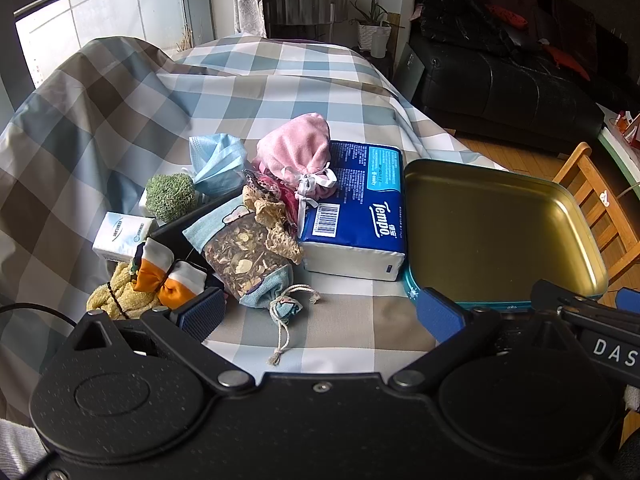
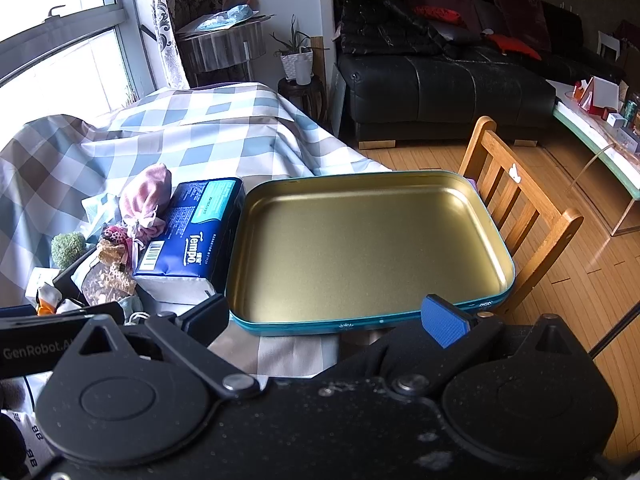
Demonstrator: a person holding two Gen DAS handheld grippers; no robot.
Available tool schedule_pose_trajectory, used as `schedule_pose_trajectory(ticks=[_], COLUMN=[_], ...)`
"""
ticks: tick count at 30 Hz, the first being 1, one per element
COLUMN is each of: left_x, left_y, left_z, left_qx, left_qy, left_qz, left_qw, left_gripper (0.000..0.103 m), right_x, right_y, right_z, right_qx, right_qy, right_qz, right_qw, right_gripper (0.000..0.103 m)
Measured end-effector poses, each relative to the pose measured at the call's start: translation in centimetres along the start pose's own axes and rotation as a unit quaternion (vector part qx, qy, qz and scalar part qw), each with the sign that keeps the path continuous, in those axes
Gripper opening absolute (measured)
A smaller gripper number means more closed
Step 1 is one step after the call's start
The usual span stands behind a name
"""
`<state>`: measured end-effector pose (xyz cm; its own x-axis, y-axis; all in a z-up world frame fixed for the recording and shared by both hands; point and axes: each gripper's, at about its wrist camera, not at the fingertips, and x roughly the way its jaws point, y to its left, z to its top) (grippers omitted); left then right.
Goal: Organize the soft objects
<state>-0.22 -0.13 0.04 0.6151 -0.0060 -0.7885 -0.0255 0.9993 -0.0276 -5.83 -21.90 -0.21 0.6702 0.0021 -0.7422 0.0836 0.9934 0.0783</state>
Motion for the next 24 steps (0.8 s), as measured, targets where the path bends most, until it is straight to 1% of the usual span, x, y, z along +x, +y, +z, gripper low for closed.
schedule_pose_trajectory(ticks=[24], left_x=[0.06], left_y=[0.11], left_z=[-0.06], left_qx=[0.0], left_qy=[0.0], left_qz=[0.0], left_qw=[1.0], left_gripper=[0.099], right_x=[0.05], right_y=[-0.01], right_z=[-0.34], right_qx=[0.004], right_qy=[0.005], right_qz=[0.002], right_qw=[1.0], right_gripper=[0.103])
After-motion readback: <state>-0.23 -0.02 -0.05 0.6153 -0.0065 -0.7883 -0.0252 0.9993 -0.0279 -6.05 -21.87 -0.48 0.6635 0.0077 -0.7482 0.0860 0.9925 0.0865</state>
